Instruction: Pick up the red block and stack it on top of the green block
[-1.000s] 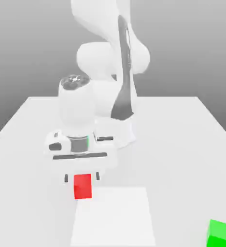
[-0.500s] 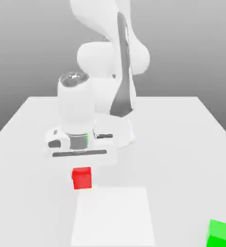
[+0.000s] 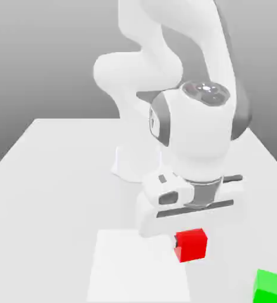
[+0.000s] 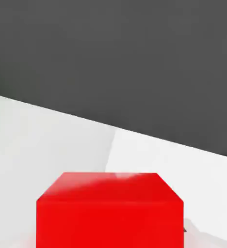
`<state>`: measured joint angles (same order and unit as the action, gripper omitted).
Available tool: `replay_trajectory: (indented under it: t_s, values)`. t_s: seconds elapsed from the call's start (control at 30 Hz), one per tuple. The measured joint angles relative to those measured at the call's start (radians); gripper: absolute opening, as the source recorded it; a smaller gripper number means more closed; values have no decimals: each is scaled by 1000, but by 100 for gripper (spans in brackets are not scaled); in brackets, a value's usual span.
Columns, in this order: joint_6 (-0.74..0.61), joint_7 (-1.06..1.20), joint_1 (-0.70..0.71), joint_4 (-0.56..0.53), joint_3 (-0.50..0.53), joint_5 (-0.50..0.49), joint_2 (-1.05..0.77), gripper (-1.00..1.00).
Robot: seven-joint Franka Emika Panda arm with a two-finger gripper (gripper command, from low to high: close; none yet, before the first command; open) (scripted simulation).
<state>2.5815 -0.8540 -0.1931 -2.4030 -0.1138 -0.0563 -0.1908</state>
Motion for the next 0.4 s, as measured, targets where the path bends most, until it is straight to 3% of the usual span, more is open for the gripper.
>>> replay_trajectory:
  t_s: [0.13,0.27,0.3,0.4]
  values:
    - [-54,-120,-96,137,-45,-17,-77,-100]
    - [43,-167,-137,171,-26,-51,-208,-100]
    - [59,-171,-141,173,-23,-56,-225,100]
    - [59,-171,-141,173,-23,-56,-225,100]
